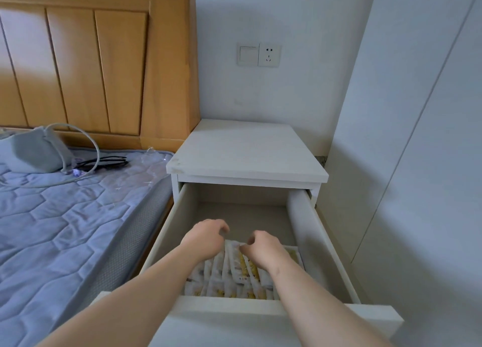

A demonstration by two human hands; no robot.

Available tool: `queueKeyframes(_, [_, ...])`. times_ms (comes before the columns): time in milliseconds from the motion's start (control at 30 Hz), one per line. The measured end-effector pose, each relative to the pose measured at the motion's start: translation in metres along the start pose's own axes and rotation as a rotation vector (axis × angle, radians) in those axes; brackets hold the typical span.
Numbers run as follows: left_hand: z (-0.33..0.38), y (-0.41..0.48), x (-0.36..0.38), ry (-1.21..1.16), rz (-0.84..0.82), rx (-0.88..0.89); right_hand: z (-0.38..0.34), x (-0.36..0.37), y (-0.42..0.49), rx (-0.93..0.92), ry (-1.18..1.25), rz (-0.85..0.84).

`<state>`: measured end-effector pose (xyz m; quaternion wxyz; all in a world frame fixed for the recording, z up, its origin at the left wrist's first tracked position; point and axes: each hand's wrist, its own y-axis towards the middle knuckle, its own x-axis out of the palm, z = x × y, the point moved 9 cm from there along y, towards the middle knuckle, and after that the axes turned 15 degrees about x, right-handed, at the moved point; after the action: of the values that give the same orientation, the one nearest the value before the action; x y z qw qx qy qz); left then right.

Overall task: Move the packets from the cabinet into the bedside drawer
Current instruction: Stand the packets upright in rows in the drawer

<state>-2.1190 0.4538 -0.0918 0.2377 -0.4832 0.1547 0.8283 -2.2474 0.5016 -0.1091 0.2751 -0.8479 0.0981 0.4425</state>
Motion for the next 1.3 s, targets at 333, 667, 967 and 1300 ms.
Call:
queueKeyframes(333, [-0.011, -0.035, -0.033, 0.019, 0.068, -0.033, -0.025, -0.013, -0.027, -0.120, -0.074, 0.156])
queueKeyframes(667, [-0.039, -0.018, 0.029, -0.105, -0.039, -0.104, -0.012, 0.027, 0.012, -0.058, -0.013, 0.057])
queueKeyframes(967, [-0.010, -0.030, -0.021, -0.348, 0.015, -0.198, -0.020, -0.004, -0.034, 0.011, 0.352, -0.042])
queueKeyframes(1300, [0.152, -0.008, -0.219, -0.517, 0.195, -0.171, -0.087, -0.246, -0.128, 0.032, 0.610, 0.034])
